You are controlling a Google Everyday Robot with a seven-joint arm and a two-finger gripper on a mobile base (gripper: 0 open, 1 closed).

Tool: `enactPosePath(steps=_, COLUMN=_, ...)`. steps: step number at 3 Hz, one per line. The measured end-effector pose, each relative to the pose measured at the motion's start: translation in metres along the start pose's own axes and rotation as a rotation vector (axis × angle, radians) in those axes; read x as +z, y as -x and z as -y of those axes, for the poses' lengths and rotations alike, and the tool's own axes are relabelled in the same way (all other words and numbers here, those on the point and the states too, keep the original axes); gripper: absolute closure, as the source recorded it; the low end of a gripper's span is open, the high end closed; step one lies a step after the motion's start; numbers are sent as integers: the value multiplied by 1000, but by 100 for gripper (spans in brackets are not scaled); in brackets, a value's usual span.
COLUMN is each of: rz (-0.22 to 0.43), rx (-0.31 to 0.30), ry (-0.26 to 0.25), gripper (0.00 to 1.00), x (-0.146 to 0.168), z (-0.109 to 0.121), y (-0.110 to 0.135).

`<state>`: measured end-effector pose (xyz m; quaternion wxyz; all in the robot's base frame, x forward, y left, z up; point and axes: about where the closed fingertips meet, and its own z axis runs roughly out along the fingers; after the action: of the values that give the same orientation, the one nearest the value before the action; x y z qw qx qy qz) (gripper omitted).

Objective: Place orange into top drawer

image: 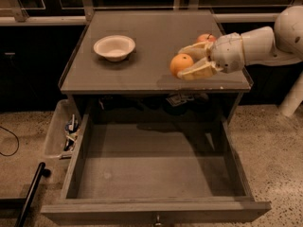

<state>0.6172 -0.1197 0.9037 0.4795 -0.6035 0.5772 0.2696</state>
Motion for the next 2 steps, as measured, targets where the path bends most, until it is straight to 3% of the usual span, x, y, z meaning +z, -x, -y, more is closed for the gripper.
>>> enactPosePath(steps=1, rz=-40, rx=-27, ry=-17, gripper=100, x=-16, z=-39, y=6)
enactPosePath(steps=2, rz=-60, rx=11, ry=-25, gripper=100, x=-20, z=-84, y=-7)
